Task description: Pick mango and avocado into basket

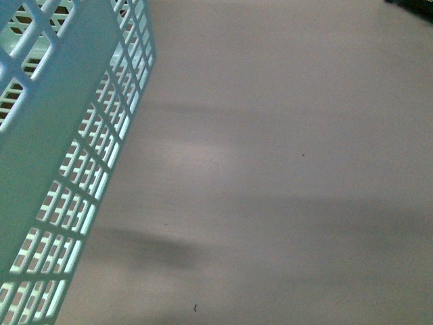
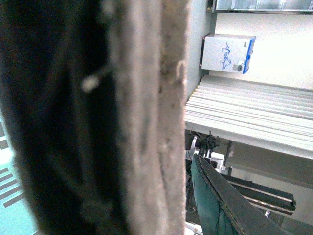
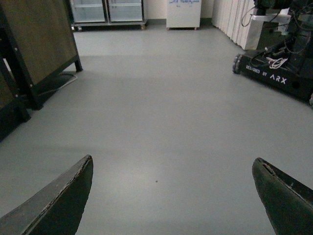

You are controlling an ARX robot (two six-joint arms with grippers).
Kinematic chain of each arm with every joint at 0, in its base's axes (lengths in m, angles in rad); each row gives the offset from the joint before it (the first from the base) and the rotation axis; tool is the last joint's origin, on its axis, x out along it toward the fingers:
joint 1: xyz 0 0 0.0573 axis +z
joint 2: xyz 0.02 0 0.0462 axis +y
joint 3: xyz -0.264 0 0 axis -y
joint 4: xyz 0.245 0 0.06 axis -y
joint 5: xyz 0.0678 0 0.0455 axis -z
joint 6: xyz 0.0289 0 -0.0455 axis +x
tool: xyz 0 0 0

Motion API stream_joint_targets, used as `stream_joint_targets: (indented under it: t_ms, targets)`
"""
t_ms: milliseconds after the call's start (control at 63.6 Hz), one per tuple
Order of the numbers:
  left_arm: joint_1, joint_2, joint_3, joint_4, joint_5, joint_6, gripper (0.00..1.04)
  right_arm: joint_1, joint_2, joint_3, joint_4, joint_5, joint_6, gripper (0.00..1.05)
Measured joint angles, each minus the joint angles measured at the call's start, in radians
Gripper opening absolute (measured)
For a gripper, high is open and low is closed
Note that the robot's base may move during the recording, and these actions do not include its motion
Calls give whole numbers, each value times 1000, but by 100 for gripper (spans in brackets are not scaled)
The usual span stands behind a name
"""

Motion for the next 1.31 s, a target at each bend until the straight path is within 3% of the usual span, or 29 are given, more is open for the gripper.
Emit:
stream_joint_targets:
  t_ms: [1305]
  targets:
    - [0, 0, 4, 0, 0, 2, 28, 0, 0, 0, 0, 0, 0, 96]
